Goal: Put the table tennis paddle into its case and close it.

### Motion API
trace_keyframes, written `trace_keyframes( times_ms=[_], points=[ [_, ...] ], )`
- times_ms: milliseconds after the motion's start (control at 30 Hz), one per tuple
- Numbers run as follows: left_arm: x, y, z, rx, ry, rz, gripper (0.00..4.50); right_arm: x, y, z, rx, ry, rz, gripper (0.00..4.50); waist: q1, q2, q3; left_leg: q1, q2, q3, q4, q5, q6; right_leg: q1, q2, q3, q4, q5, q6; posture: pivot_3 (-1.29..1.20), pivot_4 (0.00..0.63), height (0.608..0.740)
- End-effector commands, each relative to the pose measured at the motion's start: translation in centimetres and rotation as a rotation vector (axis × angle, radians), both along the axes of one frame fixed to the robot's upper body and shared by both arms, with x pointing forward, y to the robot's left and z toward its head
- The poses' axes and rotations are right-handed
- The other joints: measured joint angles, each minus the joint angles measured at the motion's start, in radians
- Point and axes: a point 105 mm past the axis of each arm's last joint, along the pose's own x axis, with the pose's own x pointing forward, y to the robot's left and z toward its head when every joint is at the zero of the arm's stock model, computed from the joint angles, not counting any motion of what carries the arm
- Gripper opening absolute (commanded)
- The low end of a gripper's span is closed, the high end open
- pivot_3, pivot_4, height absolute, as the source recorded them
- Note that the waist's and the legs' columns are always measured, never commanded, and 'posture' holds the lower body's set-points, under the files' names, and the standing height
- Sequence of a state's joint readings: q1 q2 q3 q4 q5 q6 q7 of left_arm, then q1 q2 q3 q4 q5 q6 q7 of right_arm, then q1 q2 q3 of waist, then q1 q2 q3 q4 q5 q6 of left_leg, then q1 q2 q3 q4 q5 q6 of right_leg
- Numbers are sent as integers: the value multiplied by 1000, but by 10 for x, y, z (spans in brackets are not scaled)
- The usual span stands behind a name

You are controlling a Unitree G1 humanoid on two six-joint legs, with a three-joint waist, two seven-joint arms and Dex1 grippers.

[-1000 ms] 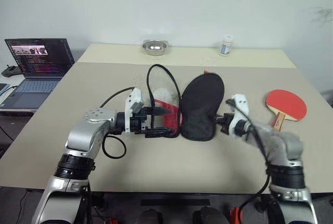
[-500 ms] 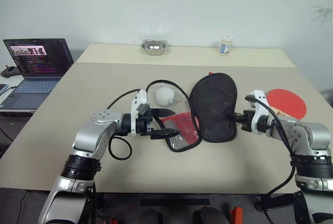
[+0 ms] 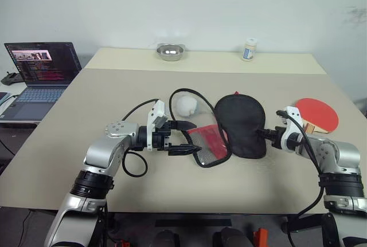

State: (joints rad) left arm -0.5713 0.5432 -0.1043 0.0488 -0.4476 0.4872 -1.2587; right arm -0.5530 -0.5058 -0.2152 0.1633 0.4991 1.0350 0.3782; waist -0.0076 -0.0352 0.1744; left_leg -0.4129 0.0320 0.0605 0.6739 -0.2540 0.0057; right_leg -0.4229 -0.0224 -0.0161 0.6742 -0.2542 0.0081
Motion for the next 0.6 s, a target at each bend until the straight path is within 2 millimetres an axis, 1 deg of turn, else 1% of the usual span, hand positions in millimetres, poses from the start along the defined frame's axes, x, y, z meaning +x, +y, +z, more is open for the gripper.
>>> trace_keyframes(
  times_ms=[33, 67, 133, 200, 233, 267, 300, 367, 400, 467, 600],
  points=[
    [-3, -4, 12, -23, -59, -32, 4500, 4, -11, 36, -76, -145, -5, 2657, 0, 0, 0, 0, 0, 0, 0, 0, 0, 0, 0, 0, 0, 0, 0, 0, 150, 740],
    [-3, -5, 13, -25, -71, -29, 4500, 3, -13, 43, -113, -176, -3, 2945, 0, 1, 0, 0, 0, 0, 0, 0, 0, 0, 0, 0, 0, 0, 0, 0, 150, 740],
    [-3, -6, 16, -28, -100, -18, 4500, -1, -19, 56, -175, -231, -7, 3697, 0, 1, 1, -1, 0, 0, 0, 0, 0, 0, 0, 0, 0, 0, 0, 0, 150, 740],
    [-1, -9, 19, -28, -142, 3, 4500, -8, -34, 71, -211, -281, -58, 4424, 2, 1, 1, -1, 0, 0, 0, 0, 0, -1, 0, 0, 0, 0, 1, 0, 150, 740],
    [0, -11, 20, -28, -161, 14, 4500, -10, -44, 76, -224, -297, -98, 4468, 3, 1, 1, -1, 0, 0, 0, 0, 0, -1, 0, 0, -1, 0, 1, 0, 150, 740],
    [2, -13, 22, -32, -183, 30, 4500, -13, -58, 79, -228, -299, -157, 4468, 5, 1, 1, -1, 0, 0, 0, 0, 0, -1, 0, 0, -1, -1, 1, 0, 150, 740],
    [4, -15, 24, -41, -197, 40, 4500, -15, -71, 79, -231, -291, -214, 4468, 5, 1, 1, -1, 0, 0, 0, 0, 0, -1, 0, 0, -1, 0, 1, 0, 150, 740],
    [5, -20, 29, -63, -214, 49, 4500, -19, -99, 70, -261, -238, -340, 4468, 6, 1, 1, -1, -1, 0, 0, 0, 0, 0, -1, 0, -1, 0, 2, 0, 150, 740],
    [5, -22, 31, -70, -221, 45, 4500, -21, -110, 63, -286, -210, -388, 4468, 6, 1, 1, -1, -1, 0, 0, 0, 0, 0, -1, 0, -1, 0, 2, 0, 150, 740],
    [5, -25, 32, -70, -231, 36, 4500, -21, -119, 56, -309, -180, -439, 4468, 5, 1, 1, -1, -1, 0, 0, 0, 0, 0, -1, 0, -1, 0, 2, 0, 150, 740],
    [10, -31, 35, -55, -271, 7, 4500, -14, -136, 27, -298, -98, -614, 4468, -2, 1, 1, 0, 0, 1, 0, 0, 0, 0, 0, 1, 0, -1, 2, 0, 150, 740]
  ],
)
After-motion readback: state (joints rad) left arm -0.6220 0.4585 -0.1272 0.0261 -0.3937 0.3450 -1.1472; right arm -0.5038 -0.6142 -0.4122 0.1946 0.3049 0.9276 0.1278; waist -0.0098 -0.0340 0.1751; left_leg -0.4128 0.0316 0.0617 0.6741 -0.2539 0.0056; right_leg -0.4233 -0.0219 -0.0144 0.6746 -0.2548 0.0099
